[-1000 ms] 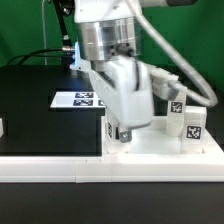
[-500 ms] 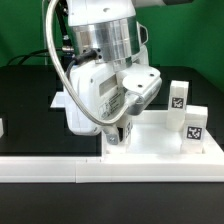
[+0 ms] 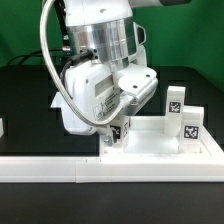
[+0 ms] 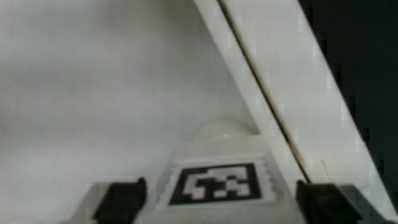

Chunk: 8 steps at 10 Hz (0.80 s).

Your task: Assemble square table

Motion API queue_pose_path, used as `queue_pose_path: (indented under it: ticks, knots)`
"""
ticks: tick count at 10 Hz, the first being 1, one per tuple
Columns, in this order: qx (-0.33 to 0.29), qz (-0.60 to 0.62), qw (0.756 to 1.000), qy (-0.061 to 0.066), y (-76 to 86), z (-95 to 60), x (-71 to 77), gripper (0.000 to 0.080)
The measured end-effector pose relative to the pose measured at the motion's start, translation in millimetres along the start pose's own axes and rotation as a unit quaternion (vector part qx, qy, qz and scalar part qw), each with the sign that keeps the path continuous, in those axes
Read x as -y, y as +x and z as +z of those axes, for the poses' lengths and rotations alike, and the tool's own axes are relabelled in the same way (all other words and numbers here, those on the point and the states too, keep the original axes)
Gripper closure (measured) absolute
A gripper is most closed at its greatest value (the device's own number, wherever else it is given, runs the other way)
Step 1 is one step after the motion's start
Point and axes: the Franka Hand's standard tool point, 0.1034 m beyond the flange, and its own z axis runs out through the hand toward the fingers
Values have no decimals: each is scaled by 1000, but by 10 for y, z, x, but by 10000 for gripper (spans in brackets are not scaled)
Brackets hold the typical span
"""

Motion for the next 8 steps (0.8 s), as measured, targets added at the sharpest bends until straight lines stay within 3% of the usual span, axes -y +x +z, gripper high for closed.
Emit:
queue_pose_path:
  ticks: [1, 2, 3, 4, 7, 8]
  knots:
    - [0, 0, 1000, 0, 2, 4, -1, 285]
    - [0, 0, 1000, 0, 3, 7, -2, 178]
    - [0, -1, 1000, 0, -4, 2, -3, 159]
    - [7, -20, 1000, -2, -78, -99, -21, 159]
    - [40, -26, 999, 20, -284, -703, -11, 150]
    - [46, -29, 998, 19, -307, -853, -13, 150]
